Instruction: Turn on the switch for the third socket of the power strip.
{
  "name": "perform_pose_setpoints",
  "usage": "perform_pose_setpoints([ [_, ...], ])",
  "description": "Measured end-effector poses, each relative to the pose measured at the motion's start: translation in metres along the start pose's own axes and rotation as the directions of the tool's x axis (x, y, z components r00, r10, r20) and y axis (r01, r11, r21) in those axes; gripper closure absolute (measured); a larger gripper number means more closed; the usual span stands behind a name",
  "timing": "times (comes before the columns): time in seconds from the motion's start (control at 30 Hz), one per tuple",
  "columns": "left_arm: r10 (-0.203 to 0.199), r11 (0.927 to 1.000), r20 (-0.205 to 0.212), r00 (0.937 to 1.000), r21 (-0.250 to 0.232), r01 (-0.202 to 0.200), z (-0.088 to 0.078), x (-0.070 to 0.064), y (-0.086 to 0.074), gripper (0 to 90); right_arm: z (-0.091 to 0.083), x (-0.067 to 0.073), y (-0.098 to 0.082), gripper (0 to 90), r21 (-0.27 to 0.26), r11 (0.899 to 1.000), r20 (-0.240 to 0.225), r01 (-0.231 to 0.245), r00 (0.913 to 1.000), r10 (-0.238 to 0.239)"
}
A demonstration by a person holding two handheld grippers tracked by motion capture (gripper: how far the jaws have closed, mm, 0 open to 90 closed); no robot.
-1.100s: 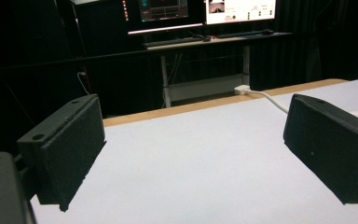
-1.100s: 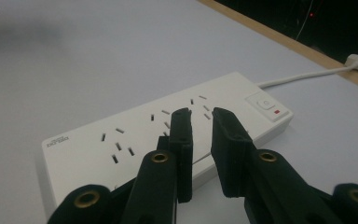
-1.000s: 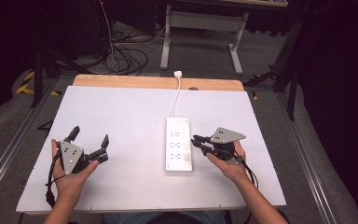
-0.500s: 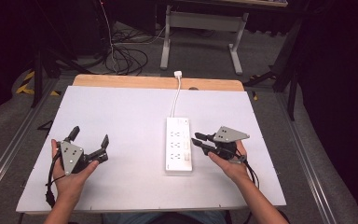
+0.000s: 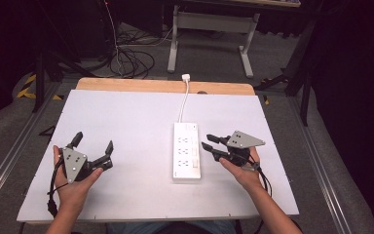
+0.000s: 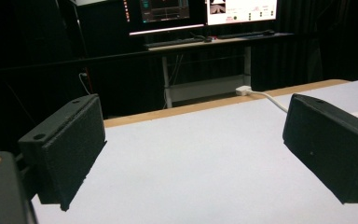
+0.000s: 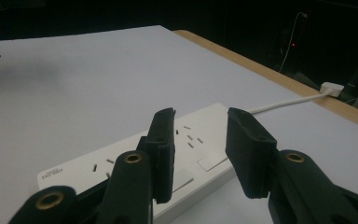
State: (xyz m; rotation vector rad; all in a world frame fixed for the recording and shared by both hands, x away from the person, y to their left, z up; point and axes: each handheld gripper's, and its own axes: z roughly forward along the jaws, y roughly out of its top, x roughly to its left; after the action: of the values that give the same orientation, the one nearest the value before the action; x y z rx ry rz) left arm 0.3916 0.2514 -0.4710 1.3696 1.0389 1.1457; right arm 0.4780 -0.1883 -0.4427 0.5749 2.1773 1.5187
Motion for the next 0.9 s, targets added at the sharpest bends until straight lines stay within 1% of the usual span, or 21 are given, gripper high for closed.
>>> perform_pose_setpoints([
  [0.1,0.000,1.0000,0.001,1.0000,0.000,0.000,0.0000,-0.0001,-0.0001,6.1,-0.0013,-0.0011,0.0002,61.5,-0.010,1.000,0.018,0.006,0.9998,-0.006],
  [0.27,0.002,1.0000,0.001,1.0000,0.001,-0.002,0.0000,0.0000,-0.0001,6.0,-0.0028,-0.0039,-0.0001,58.6,-0.030,1.000,0.037,-0.009,0.9993,0.010],
  [0.37,0.002,1.0000,0.000,1.0000,0.000,-0.002,0.0001,-0.0002,0.0000,6.0,-0.0043,-0.0046,0.0001,58.0,-0.037,0.999,0.050,-0.008,0.9987,0.010],
  [0.5,0.003,1.0000,0.001,1.0000,-0.001,-0.003,0.0001,-0.0004,0.0000,6.1,-0.0050,-0.0052,-0.0002,56.1,-0.059,0.998,0.049,-0.015,0.9987,0.017],
  [0.6,0.003,1.0000,0.001,1.0000,0.000,-0.003,0.0001,-0.0002,0.0000,6.2,-0.0063,-0.0061,-0.0005,53.0,-0.078,0.997,0.057,-0.021,0.9980,0.026],
  [0.77,0.005,1.0000,0.001,1.0000,0.000,-0.005,0.0002,-0.0005,0.0000,6.4,-0.0084,-0.0081,-0.0007,52.6,-0.099,0.994,0.058,-0.039,0.9973,0.045],
  [0.9,0.008,1.0000,0.002,1.0000,-0.002,-0.008,0.0001,-0.0010,0.0000,7.0,-0.0099,-0.0085,-0.0011,52.2,-0.113,0.993,0.062,-0.037,0.9971,0.044],
])
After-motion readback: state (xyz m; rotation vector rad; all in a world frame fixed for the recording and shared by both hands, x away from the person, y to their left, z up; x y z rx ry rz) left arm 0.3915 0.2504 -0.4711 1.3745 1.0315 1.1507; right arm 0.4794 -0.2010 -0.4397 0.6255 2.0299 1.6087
